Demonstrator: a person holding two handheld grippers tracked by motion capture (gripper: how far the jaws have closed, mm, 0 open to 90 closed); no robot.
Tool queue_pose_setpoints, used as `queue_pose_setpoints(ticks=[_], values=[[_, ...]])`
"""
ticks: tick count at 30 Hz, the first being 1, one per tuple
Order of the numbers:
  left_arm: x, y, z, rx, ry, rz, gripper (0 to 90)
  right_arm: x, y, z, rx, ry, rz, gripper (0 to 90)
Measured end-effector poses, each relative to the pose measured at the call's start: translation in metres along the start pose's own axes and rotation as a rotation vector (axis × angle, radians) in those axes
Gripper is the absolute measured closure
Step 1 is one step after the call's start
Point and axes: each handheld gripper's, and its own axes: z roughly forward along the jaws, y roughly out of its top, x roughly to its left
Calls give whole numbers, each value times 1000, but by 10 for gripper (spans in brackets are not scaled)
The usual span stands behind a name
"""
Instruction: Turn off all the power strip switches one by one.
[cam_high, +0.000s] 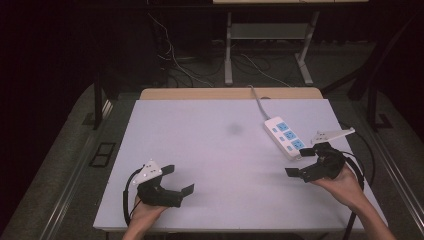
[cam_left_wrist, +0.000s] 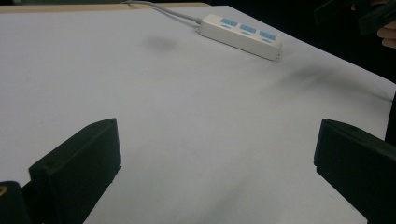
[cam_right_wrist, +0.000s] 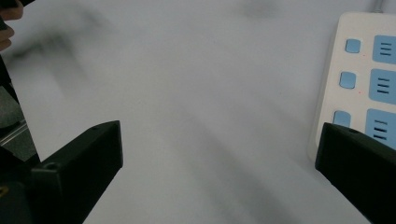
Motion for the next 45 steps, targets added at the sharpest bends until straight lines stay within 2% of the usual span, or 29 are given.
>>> queue_pose_setpoints(ticks=[6,19,36,45], values=[[0,0,0,1,1,1,0,-6,7,1,29,-12,-11,6],[1,0,0,-5,10,0,0,-22,24,-3,41,-33,-12,7],[1,-1,1,3,4,2,0,-49,45,3,58,-73,21,7],[0,-1,2,4,2,5,0,-61,49,9,64,-83,38,6]])
